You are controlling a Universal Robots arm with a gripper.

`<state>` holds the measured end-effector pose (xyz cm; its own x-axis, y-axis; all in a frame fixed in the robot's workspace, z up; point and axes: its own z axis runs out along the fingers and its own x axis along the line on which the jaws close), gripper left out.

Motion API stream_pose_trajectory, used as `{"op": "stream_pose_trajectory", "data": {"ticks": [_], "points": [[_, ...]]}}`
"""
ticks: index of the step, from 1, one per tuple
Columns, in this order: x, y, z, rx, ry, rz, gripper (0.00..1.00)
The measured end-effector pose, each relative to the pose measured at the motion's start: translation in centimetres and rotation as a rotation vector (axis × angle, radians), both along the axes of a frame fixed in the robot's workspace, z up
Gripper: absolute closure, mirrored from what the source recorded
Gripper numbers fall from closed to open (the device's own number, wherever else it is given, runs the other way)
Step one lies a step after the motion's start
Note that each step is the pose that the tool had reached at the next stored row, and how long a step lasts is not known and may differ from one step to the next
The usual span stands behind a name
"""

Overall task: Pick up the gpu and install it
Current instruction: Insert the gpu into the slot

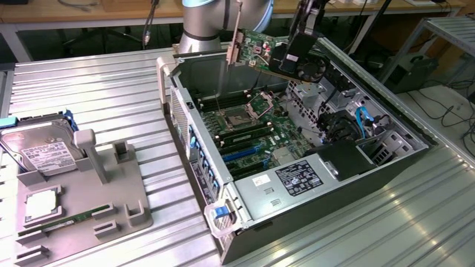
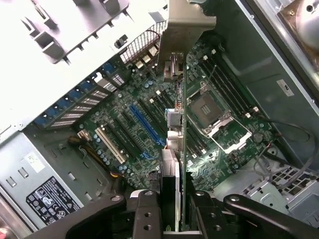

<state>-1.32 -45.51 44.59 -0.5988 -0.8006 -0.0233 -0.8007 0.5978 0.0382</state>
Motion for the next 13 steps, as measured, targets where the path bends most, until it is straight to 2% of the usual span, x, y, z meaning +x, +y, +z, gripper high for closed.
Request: {"op": "stream_pose_trajectory", "data": {"ticks": [13], "points": [[-0.01, 0.0, 0.0, 0.0021, 0.0, 0.185, 0.73]]}}
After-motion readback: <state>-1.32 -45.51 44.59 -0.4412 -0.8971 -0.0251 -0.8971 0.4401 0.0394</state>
